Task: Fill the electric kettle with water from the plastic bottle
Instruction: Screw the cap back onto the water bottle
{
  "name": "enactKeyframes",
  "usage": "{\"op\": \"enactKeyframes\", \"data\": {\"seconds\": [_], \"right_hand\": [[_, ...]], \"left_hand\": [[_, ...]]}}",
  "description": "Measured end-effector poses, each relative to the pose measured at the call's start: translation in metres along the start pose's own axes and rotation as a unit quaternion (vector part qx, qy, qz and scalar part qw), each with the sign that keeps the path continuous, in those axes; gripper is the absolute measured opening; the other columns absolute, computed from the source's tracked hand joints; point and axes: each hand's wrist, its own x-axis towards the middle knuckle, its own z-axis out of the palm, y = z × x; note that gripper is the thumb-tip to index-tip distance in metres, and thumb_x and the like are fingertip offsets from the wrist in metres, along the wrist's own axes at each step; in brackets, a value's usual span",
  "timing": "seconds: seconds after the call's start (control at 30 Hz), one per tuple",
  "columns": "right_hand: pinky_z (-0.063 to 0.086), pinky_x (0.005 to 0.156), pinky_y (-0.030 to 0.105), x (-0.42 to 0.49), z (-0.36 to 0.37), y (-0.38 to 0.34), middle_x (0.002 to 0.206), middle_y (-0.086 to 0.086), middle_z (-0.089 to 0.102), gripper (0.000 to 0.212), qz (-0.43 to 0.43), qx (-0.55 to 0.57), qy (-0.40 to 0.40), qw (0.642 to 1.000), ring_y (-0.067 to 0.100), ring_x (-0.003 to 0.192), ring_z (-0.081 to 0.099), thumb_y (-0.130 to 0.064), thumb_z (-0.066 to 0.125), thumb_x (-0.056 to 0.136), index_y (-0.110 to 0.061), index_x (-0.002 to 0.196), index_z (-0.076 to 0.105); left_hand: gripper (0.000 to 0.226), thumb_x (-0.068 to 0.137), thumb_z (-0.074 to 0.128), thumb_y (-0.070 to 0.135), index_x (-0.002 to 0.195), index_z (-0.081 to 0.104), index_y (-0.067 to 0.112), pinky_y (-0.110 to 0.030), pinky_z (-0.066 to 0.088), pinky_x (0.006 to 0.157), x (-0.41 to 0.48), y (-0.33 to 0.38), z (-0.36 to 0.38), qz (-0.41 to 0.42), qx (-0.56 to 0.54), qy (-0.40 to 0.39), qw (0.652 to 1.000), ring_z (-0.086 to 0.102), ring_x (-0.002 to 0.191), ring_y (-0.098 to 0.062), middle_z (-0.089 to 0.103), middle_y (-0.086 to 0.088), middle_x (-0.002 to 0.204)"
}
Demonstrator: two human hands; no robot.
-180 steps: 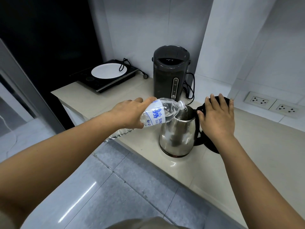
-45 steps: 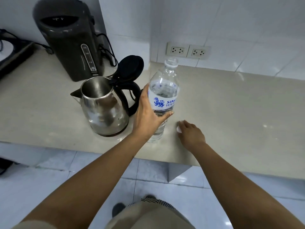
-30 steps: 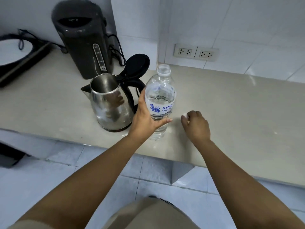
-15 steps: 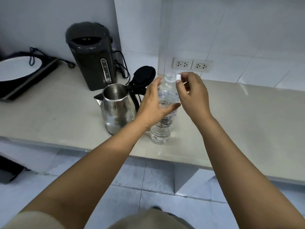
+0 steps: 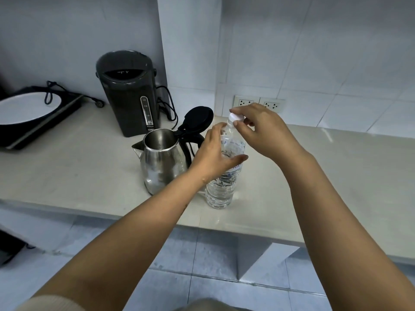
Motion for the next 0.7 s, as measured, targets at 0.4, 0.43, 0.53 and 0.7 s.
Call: {"op": "enactKeyframes", "data": {"seconds": [0.4, 0.43, 0.53, 0.7], "right_hand": [[0.046, 0.092, 0.024, 0.001, -0.022, -0.004, 0.119, -0.015, 0.067, 0.032, 0.0, 0.03, -0.07, 0.997, 0.007, 0.101, 0.064, -0.02, 0.061, 0.092, -0.029, 0.122, 0.064], [0.046, 0.09, 0.022, 0.001, -0.023, -0.003, 0.118, -0.017, 0.067, 0.031, 0.009, 0.04, -0.073, 0.996, 0.005, 0.101, 0.064, -0.02, 0.061, 0.091, -0.031, 0.12, 0.064], [0.044, 0.08, 0.012, 0.002, -0.025, 0.0, 0.113, -0.019, 0.067, 0.031, 0.029, 0.058, -0.074, 0.995, 0.0, 0.098, 0.064, -0.021, 0.064, 0.089, -0.034, 0.117, 0.065], [0.043, 0.078, 0.02, 0.007, -0.033, -0.001, 0.097, -0.013, 0.07, 0.026, 0.044, 0.038, -0.085, 0.995, 0.005, 0.089, 0.061, -0.03, 0.071, 0.084, -0.03, 0.11, 0.066]], "left_hand": [[0.092, 0.072, 0.084, 0.035, 0.142, 0.026, 0.018, -0.025, 0.037, 0.099, 0.009, -0.004, -0.012, -0.003, -0.013, -0.088, 0.996, 0.043, 0.12, -0.009, 0.039, 0.001, 0.14], [0.091, 0.072, 0.084, 0.035, 0.141, 0.026, 0.019, -0.028, 0.038, 0.102, 0.011, -0.004, -0.013, -0.001, -0.017, -0.1, 0.995, 0.044, 0.121, -0.01, 0.04, 0.001, 0.139], [0.09, 0.07, 0.085, 0.038, 0.138, 0.027, 0.024, -0.038, 0.042, 0.106, 0.015, -0.008, -0.013, 0.0, -0.022, -0.125, 0.992, 0.047, 0.125, -0.014, 0.042, 0.003, 0.136], [0.092, 0.066, 0.084, 0.047, 0.136, 0.026, 0.029, -0.043, 0.04, 0.109, 0.021, -0.009, -0.014, 0.009, -0.027, -0.155, 0.987, 0.045, 0.13, -0.015, 0.041, 0.003, 0.14]]}}
